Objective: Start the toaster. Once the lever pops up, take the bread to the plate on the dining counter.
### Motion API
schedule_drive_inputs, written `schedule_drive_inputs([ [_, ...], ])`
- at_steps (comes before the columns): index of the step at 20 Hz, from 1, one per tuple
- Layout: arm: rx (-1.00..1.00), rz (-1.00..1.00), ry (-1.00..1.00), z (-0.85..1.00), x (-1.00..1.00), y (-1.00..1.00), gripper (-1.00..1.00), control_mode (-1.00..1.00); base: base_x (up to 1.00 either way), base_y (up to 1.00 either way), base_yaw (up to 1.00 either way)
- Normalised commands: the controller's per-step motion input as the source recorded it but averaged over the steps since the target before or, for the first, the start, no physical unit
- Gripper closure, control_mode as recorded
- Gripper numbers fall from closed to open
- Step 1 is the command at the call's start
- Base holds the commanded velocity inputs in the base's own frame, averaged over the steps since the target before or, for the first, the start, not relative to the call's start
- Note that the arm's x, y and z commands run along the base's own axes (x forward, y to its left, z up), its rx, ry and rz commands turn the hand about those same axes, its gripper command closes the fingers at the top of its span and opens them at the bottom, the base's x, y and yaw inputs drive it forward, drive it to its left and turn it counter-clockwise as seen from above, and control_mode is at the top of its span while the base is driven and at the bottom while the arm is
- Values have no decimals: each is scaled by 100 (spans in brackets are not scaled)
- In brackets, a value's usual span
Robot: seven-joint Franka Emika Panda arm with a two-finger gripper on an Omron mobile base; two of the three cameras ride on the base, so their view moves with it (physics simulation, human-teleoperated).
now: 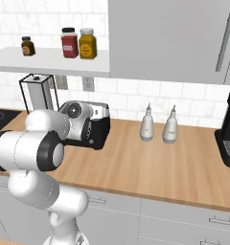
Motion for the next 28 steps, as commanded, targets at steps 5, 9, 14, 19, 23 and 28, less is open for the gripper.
schedule_drive_inputs([
  [5,0,0,0,0,0,0,-100,-100,0,0,0],
  [9,0,0,0,0,0,0,-100,-100,0,0,0],
  [14,0,0,0,0,0,0,-100,-100,0,0,0],
  [19,0,0,0,0,0,0,-100,-100,0,0,0],
  [23,0,0,0,0,0,0,-100,-100,0,0,0],
  [28,0,0,0,0,0,0,-100,-100,0,0,0],
])
